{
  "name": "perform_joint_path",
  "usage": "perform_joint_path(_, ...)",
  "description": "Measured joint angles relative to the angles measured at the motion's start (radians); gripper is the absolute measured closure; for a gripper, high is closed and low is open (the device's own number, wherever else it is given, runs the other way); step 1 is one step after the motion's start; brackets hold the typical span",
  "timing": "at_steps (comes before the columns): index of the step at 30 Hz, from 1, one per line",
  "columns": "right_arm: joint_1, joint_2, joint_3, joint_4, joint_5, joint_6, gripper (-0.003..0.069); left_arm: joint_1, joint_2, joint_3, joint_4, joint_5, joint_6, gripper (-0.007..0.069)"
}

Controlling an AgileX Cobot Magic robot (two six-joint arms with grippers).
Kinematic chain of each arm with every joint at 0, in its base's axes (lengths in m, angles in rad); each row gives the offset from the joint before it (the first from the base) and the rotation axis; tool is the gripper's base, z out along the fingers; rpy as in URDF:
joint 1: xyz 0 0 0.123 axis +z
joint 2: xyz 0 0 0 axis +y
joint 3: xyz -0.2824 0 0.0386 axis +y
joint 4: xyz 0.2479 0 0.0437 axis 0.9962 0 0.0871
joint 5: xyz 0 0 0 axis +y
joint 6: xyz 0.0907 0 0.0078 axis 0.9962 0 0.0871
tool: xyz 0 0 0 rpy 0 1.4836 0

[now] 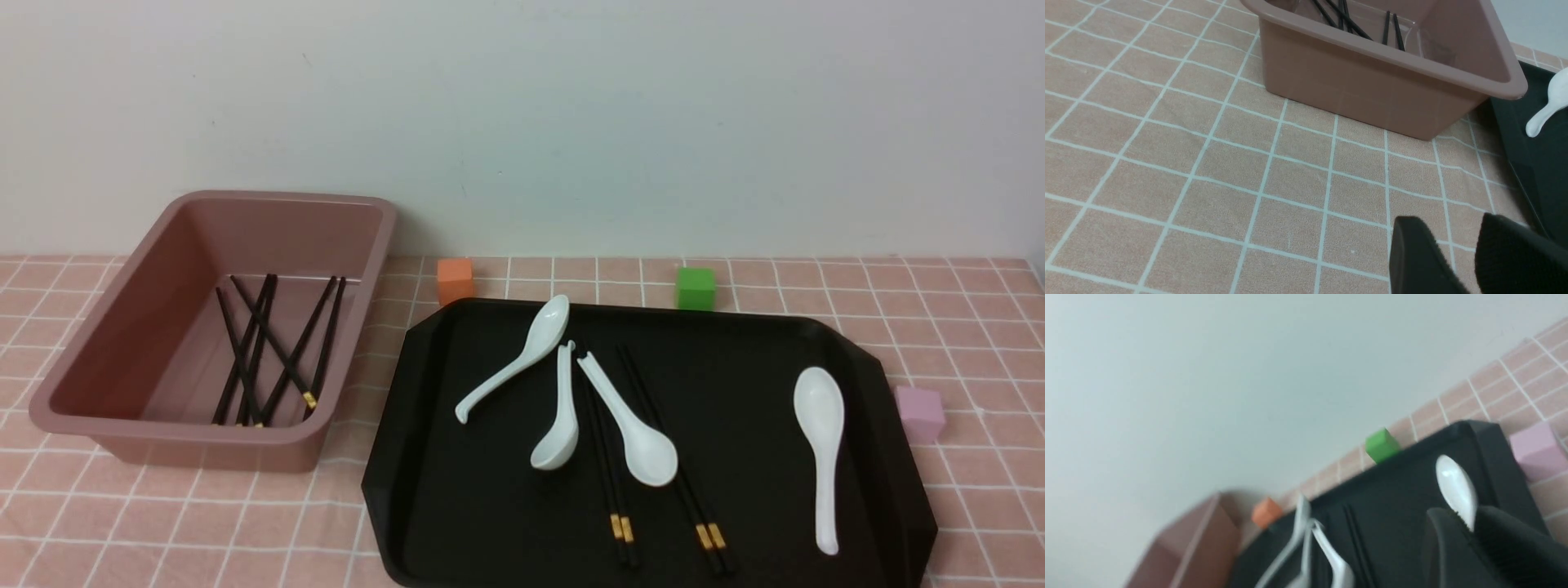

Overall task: On pink tablecloth take chopsticks from black tray and put them in box.
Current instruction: 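Move the gripper over the chopsticks on the black tray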

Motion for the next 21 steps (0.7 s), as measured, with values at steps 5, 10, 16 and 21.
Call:
perform_joint_path(5,0.0,0.004,-0.06,0.032,0.134,-0.015,0.0545,0.0,0.0,0.0,0.0,0.0,0.0,0.0386)
perform_joint_path(10,0.0,0.207,-0.325,-0.035,0.448,-0.176,0.0617,0.0,0.0,0.0,0.0,0.0,0.0,0.0386)
perform_joint_path(16,0.0,0.631,-0.64,-0.229,0.85,-0.294,0.0659,0.0,0.0,0.0,0.0,0.0,0.0,0.0386)
perform_joint_path(21,0.054,0.961,-0.808,-0.324,0.952,-0.244,0.0659,0.0,0.0,0.0,0.0,0.0,0.0,0.0386)
